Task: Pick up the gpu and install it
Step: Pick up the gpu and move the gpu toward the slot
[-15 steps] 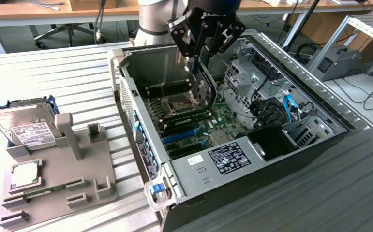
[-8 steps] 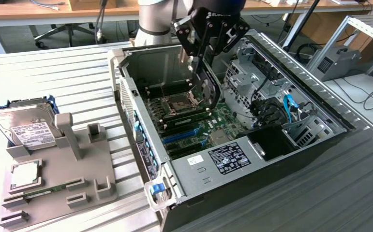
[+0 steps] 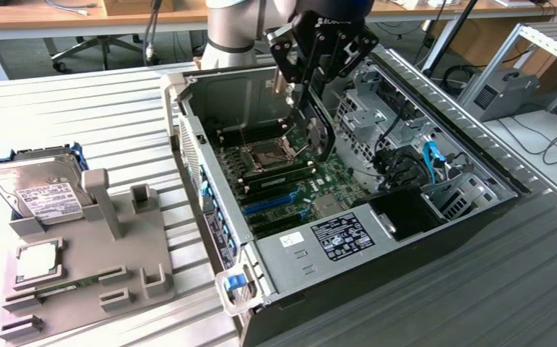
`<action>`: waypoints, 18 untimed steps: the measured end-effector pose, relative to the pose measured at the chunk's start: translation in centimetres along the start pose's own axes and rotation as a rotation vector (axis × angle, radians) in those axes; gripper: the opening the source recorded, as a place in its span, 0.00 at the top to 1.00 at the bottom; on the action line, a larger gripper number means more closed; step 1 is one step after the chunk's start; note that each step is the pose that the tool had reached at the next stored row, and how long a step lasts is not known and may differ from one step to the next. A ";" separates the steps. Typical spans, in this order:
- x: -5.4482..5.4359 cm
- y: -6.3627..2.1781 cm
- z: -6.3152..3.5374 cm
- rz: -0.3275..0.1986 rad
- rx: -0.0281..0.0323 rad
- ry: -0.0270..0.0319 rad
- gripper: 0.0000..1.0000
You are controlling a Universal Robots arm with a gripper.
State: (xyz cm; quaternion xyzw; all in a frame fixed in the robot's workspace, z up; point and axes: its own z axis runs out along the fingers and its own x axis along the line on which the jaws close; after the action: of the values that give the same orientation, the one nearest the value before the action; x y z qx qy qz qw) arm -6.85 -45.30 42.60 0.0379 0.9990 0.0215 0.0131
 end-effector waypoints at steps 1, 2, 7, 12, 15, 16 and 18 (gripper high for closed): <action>-0.1 0.01 0.00 0.000 0.0000 0.0000 0.74; -0.2 0.01 0.01 0.000 0.0000 0.0000 0.74; -0.8 0.06 0.03 0.000 0.0000 0.0000 0.74; -1.5 0.11 0.05 0.000 0.0000 0.0000 0.74; -1.9 0.14 0.06 0.000 0.0000 0.0000 0.74; -1.9 0.14 0.06 0.000 0.0001 0.0000 0.74; -2.3 0.17 0.08 0.000 0.0000 0.0000 0.74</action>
State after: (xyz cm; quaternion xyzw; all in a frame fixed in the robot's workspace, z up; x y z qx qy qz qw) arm -4.57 -45.30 42.58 0.0378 0.9990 0.0215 0.0131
